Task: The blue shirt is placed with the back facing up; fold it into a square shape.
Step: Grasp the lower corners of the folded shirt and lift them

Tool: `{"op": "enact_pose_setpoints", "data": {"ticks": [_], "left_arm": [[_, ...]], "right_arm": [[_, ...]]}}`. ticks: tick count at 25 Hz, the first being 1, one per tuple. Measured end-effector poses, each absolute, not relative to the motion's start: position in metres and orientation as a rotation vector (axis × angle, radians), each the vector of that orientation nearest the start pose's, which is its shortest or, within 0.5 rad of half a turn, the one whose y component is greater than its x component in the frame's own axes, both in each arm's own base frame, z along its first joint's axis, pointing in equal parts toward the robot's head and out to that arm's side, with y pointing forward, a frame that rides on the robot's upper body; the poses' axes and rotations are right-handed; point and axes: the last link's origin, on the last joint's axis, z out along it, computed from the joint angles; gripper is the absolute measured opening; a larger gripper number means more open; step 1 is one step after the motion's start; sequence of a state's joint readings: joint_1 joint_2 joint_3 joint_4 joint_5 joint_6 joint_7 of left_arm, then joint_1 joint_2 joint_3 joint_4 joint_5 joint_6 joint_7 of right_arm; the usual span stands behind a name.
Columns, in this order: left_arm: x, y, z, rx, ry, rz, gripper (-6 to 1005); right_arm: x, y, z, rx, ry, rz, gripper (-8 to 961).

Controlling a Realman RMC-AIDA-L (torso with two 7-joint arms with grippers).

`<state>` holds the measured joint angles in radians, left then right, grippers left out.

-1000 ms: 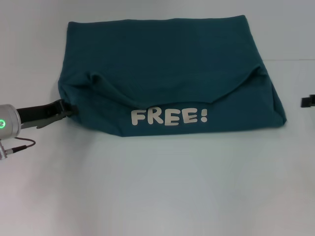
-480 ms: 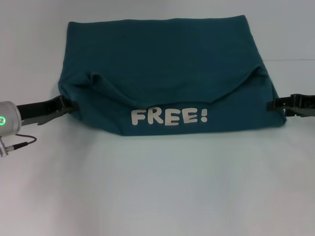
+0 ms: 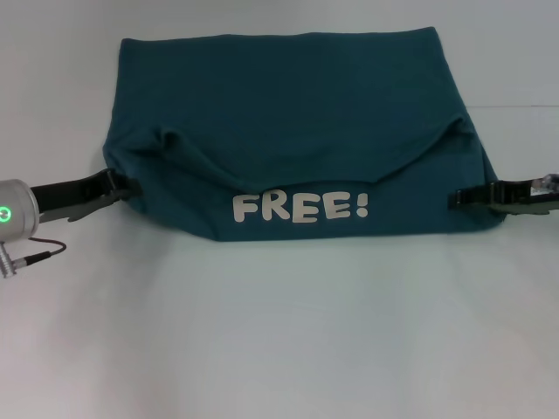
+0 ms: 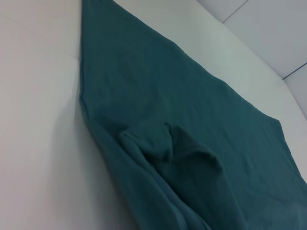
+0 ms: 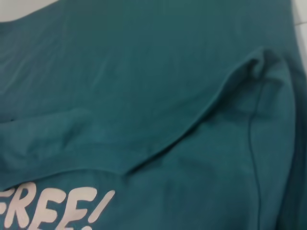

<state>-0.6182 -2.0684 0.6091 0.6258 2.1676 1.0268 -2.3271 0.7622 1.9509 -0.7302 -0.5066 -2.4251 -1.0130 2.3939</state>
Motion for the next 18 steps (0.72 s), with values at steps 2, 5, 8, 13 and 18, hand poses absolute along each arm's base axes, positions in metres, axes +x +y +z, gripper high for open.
{"op": "enact_pose_setpoints", "data": {"ticks": [2, 5, 8, 13, 18], "left_arm": [[-0.3048, 0.397, 0.0168, -1.866, -1.714, -0.633, 31], [-0.3046, 0.3971, 0.0168, -1.866, -1.714, -0.634, 31], [-0.3049, 0.3968, 0.0168, -1.866, -1.715, -0.634, 31], [-0.3067, 0.3953, 0.0169, -1.861, -1.719, -0.633, 31], [-0.3069, 0.3952, 0.017, -1.86, -1.72, -0.635, 31]], "right_arm": [[0.2982, 0.4224, 0.0234, -2.046, 1.581, 0.18, 735], [0.298, 0.4234, 0.0234, -2.027, 1.598, 0.188, 688], [0.2982, 0.4248, 0.0285, -2.011, 1.6, 0.211, 641], [0.2998, 0.424, 0.0291, -2.008, 1.606, 0.207, 429], [0.3012, 0.4233, 0.0298, -2.007, 1.607, 0.203, 303]]}}
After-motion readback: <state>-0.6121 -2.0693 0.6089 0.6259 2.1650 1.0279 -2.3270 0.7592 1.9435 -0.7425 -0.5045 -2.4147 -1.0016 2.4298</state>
